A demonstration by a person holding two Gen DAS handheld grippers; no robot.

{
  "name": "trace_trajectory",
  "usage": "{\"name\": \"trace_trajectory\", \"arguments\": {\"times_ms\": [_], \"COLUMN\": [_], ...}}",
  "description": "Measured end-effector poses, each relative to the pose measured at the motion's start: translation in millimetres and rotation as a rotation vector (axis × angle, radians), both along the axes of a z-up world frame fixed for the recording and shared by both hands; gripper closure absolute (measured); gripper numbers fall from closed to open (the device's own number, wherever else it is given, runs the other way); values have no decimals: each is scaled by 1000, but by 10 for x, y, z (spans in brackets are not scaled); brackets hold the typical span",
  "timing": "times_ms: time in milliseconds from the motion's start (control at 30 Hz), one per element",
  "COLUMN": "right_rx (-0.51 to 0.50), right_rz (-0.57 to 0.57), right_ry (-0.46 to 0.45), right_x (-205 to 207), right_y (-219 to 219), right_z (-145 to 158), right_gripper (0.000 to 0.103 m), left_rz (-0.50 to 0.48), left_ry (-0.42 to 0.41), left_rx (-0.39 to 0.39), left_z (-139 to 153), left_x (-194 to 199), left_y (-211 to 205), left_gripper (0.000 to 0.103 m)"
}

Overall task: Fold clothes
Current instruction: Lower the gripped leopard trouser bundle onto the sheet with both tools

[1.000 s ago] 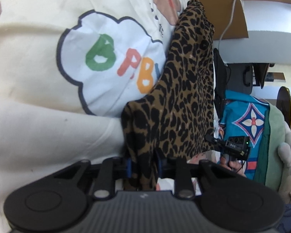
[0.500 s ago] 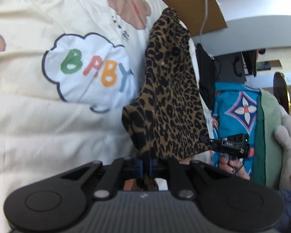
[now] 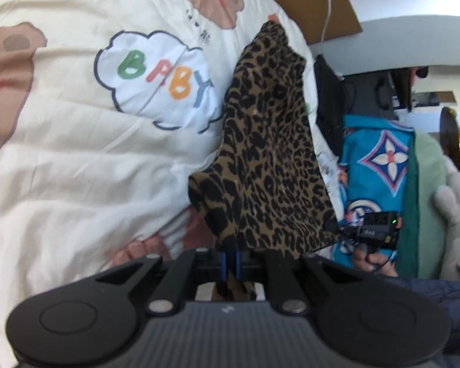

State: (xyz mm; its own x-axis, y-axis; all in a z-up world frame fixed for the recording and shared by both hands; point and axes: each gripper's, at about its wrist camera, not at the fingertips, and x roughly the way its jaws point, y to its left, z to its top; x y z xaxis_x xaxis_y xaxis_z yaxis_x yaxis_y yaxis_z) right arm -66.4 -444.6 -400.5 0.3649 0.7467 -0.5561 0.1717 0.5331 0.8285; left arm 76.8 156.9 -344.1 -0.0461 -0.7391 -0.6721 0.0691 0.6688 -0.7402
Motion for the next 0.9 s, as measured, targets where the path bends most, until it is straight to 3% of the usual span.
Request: {"name": "trace_trajectory", "arguments": {"times_ms": [200,467,667,900], "right_rx": [7,28,16,-9], "right_rz": [-26,-146,-231,-287], "right_ry": [-41,-94,-105,-105], "right_x": [48,300,432,554], "right_y": [-52,-121,-165,-180], "right_z": [117,262,167,96], "right_gripper": [97,97,97,97], "left_rz": [55,176,288,287], "left_ry": [-41,-132,-180,-231], "left_rx": [-42,-133,-161,-154], "left_z": [66,259,188,153], "left_x": [113,367,558,822], "left_y": [15,1,0,-143], "left_gripper": [98,98,98,98]}}
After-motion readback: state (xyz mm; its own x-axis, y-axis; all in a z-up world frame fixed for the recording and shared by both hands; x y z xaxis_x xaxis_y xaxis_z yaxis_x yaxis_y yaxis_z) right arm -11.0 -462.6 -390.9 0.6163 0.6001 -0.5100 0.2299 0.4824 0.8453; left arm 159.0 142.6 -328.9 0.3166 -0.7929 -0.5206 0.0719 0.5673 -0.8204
